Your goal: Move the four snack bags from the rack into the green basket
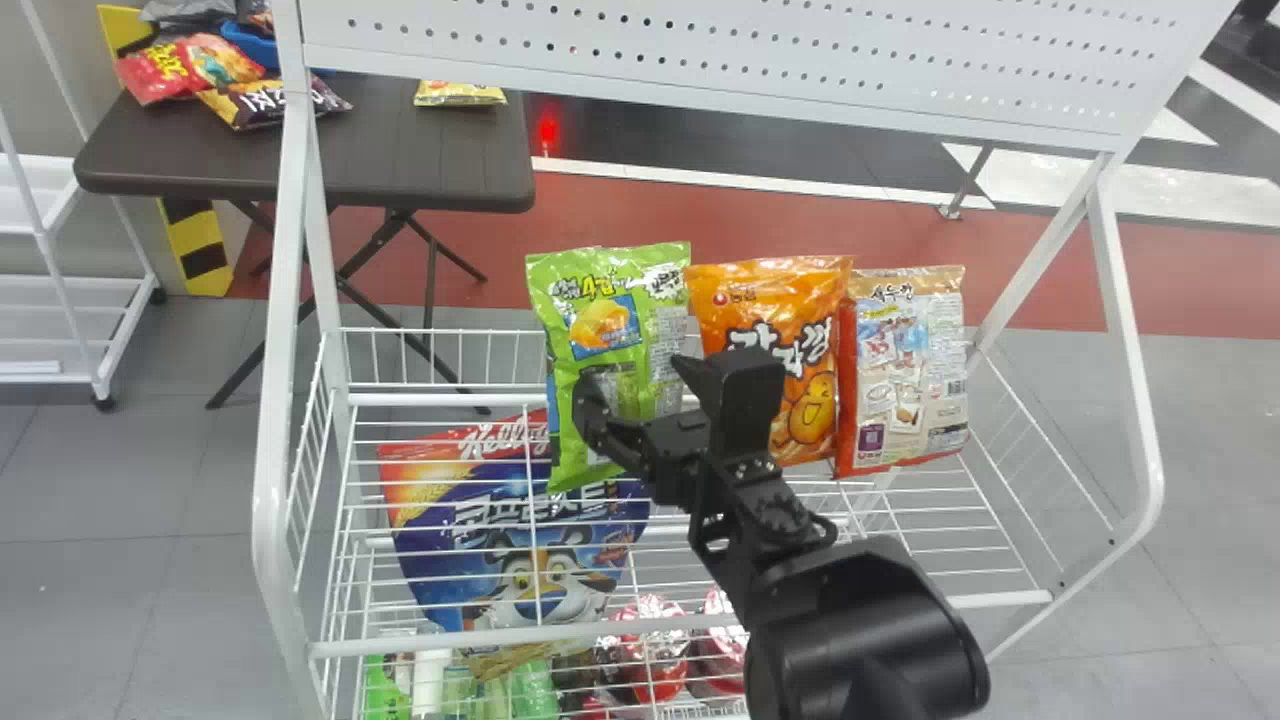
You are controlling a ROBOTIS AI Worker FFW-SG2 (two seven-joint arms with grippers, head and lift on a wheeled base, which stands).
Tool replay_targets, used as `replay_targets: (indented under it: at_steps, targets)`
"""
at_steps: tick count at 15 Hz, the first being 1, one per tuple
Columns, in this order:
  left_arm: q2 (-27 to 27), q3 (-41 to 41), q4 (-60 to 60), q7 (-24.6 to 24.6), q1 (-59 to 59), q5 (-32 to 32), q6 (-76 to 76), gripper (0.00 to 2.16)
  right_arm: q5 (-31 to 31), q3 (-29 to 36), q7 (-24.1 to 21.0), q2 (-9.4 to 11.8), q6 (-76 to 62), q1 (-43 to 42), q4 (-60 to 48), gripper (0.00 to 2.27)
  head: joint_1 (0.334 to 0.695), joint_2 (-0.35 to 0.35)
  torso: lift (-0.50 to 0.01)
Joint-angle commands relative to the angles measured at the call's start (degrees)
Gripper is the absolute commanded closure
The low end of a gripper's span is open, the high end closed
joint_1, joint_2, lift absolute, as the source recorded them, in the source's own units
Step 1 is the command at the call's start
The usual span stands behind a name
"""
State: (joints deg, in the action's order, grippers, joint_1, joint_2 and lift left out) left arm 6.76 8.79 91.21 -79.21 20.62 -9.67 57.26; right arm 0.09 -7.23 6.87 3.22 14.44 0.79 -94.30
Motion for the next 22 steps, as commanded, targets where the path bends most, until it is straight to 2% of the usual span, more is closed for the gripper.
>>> replay_targets:
  at_steps: [1, 2, 3, 10, 13, 14, 16, 18, 21, 22]
  targets:
    - [0.01, 0.18, -0.16, 0.11, -0.32, 0.00, 0.00, 1.79, -0.09, -0.33, 2.45, 0.04, 0.81, -2.29, 2.28, 1.09, 0.695, -0.234, 0.000]
    - [0.01, 0.27, -0.24, 0.11, -0.41, 0.00, 0.18, 1.78, 0.00, -0.77, 2.54, 0.04, 0.99, -2.02, 2.19, 1.78, 0.695, -0.227, 0.000]
    - [0.01, 0.27, -0.16, 0.11, -0.41, 0.00, 0.18, 1.78, 0.17, -1.21, 3.86, 0.04, 1.17, -1.67, 1.84, 2.01, 0.695, -0.220, 0.000]
    - [-0.08, 0.35, 0.11, 0.11, -0.41, 0.00, 0.35, 1.78, 0.17, -1.83, 8.60, 0.21, 2.57, 3.60, -7.04, 2.07, 0.695, -0.179, 0.000]
    - [-0.08, 0.27, 0.20, 0.11, -0.41, 0.00, 0.35, 1.79, 0.35, -1.21, 9.13, 0.74, 3.45, 10.37, -17.06, 2.07, 0.695, -0.168, 0.000]
    - [-0.08, 0.18, 0.20, 0.11, -0.32, 0.00, 0.35, 1.79, 0.00, -0.77, 9.30, 1.27, 4.33, 13.53, -21.72, 2.07, 0.695, -0.169, 0.000]
    - [-0.08, 0.18, 0.28, 0.11, -0.32, 0.00, 0.35, 1.78, -0.88, 0.37, 9.30, 3.99, 10.66, 20.21, -32.88, 2.07, 0.695, -0.187, 0.000]
    - [-0.08, 0.18, 0.28, 0.11, -0.32, 0.00, 0.18, 1.79, -4.40, 3.53, 10.01, 6.54, 23.49, 26.63, -42.37, 2.07, 0.695, -0.213, 0.000]
    - [-0.60, -0.09, 0.11, 0.20, -0.32, -0.09, -0.17, 1.78, -13.45, 10.30, 11.24, 8.12, 41.07, 34.80, -51.51, 2.07, 0.695, -0.304, 0.000]
    - [-0.60, 0.00, 0.28, 0.11, -0.32, -0.09, -0.17, 1.79, -15.12, 11.88, 12.21, 8.30, 41.60, 38.23, -53.71, 2.07, 0.695, -0.333, 0.000]
